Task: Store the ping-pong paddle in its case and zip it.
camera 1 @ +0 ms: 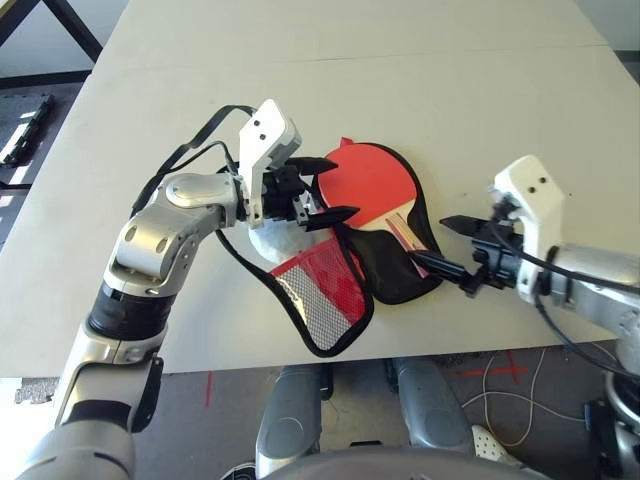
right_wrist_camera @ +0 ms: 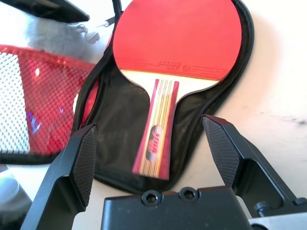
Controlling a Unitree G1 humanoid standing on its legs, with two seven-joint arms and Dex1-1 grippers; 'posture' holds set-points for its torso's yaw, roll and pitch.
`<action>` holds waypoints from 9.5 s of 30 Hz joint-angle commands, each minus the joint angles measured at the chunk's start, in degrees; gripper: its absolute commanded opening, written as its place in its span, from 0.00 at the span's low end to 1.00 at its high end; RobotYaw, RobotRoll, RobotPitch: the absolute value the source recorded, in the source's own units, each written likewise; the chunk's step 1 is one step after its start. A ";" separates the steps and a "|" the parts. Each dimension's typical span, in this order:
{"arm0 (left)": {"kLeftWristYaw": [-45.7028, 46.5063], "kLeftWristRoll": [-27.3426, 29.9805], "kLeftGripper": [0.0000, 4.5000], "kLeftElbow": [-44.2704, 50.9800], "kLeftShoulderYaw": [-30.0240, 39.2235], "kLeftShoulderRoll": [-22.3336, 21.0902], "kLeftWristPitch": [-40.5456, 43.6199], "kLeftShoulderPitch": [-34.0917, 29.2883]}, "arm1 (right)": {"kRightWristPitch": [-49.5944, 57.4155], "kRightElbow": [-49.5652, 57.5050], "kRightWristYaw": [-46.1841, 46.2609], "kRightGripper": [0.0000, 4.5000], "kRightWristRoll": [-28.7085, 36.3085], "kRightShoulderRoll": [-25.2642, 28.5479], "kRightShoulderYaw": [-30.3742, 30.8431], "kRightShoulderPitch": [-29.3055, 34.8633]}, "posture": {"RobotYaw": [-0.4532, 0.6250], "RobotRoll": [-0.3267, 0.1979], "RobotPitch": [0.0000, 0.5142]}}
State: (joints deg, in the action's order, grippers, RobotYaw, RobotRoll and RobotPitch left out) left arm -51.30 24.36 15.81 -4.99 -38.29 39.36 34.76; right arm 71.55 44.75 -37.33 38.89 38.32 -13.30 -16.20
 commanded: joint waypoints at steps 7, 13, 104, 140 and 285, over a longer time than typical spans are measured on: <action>-5.43 0.62 1.00 -2.65 8.94 -15.32 1.42 4.14 | -28.53 -20.80 -15.28 0.99 -2.69 2.85 -0.90 1.04 | 0.40 0.62 0.55; -11.14 -2.07 1.00 -9.96 16.33 -30.51 -1.43 -2.06 | -36.58 -30.26 -20.16 0.99 -5.76 5.94 0.16 0.30 | 0.43 0.62 0.56; -0.21 3.17 1.00 4.83 -6.50 -0.23 7.47 5.01 | 5.77 -41.76 -3.69 0.00 7.98 -4.17 5.70 -9.24 | 0.41 0.62 0.55; -2.14 1.50 1.00 2.99 -7.65 -0.05 5.00 4.60 | 0.79 -49.66 -6.79 0.00 8.68 8.85 -9.24 6.24 | 0.37 0.62 0.56; -2.48 -27.72 0.07 -32.03 -15.46 2.53 -15.64 18.87 | -73.36 -95.92 -48.52 1.00 -38.41 0.61 21.37 -33.50 | 0.37 0.62 0.55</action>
State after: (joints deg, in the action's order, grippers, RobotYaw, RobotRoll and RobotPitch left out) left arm -57.08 -0.77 -11.94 -20.49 -36.71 26.19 52.12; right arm -3.22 -50.03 -85.10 2.12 39.26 5.83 -52.60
